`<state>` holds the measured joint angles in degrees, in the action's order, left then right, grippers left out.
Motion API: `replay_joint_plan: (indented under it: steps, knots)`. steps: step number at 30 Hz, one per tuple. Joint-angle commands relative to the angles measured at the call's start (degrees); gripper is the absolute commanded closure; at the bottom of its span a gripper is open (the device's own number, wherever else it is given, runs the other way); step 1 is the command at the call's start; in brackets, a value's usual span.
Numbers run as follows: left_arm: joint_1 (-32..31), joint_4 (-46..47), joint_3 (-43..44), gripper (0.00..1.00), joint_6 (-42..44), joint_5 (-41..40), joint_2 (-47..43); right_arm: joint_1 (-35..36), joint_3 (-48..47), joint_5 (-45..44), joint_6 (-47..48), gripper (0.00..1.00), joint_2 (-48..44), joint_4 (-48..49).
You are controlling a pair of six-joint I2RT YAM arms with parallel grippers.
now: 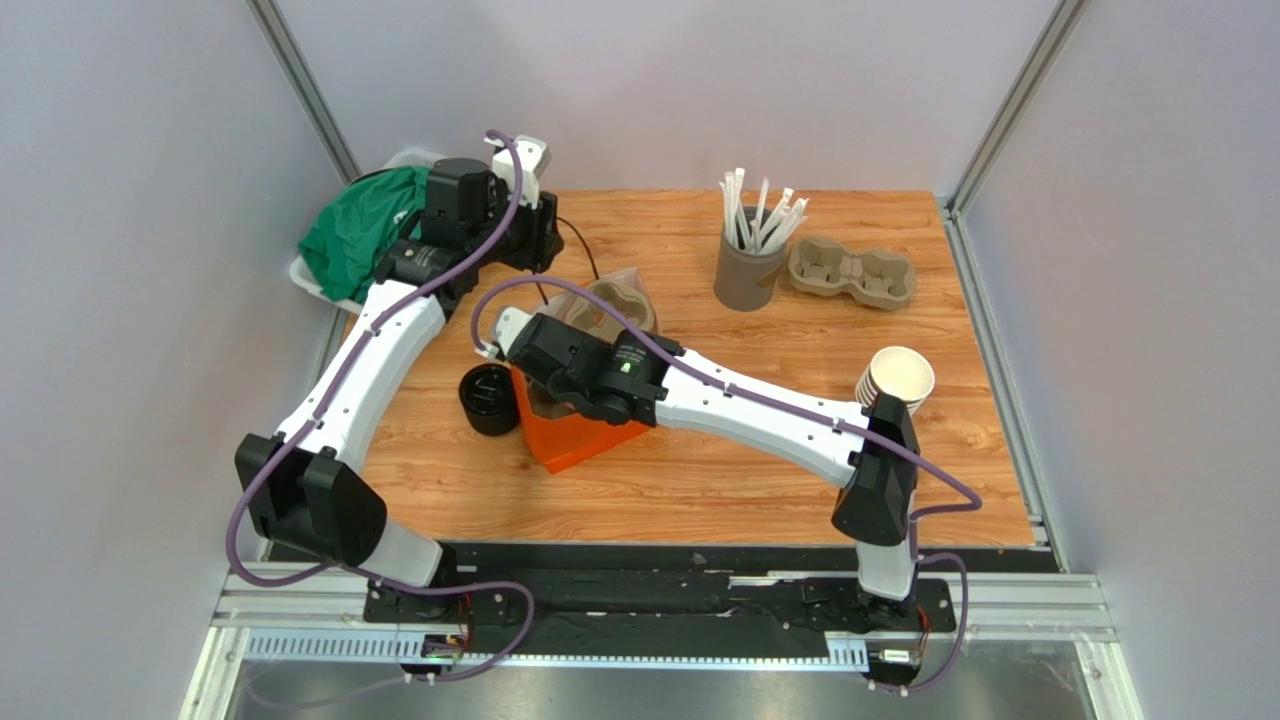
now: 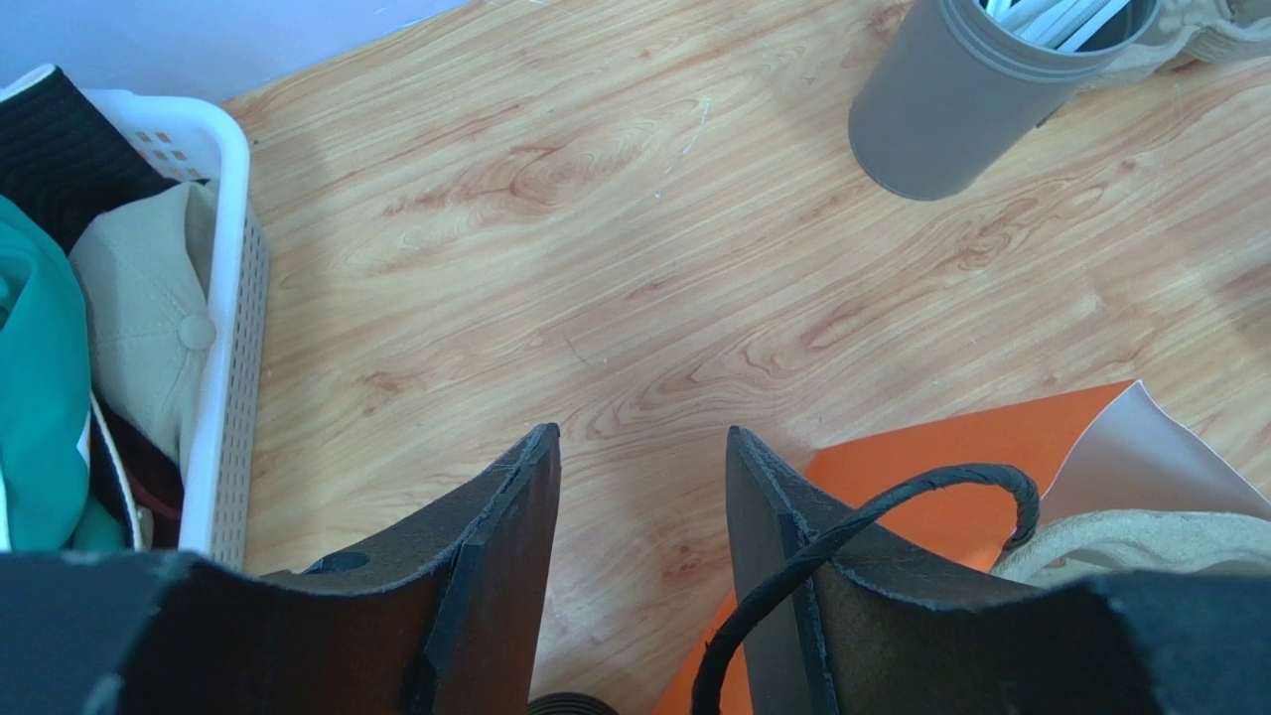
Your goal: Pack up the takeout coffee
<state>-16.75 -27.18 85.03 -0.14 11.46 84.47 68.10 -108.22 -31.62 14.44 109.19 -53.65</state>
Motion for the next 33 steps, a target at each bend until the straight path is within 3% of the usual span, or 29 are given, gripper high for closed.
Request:
replay_joint_plan:
  steps: [1, 13, 20, 33]
  knots:
    - [0.3, 2.0, 0.1, 0.46, -1.0, -0.3, 0.1, -1.5, -1.7, 3.3, -4.4, 0.74, 1.6, -2.5]
    - [0.3, 2.3, -0.1, 0.46, -1.1, -1.6, -0.1, -4.7, -3.5, 7.4, -8.0, 0.73, -2.2, -2.2]
    - [0.3, 1.9, 0.6, 0.75, -1.8, -2.1, -1.2, -6.5, -3.0, 11.5, -9.2, 0.73, -3.5, -2.1]
    - [0.3, -0.1, 2.2, 0.8, -0.8, -0.8, -5.0, -8.1, -6.0, 15.3, -9.2, 0.72, -3.2, -3.9]
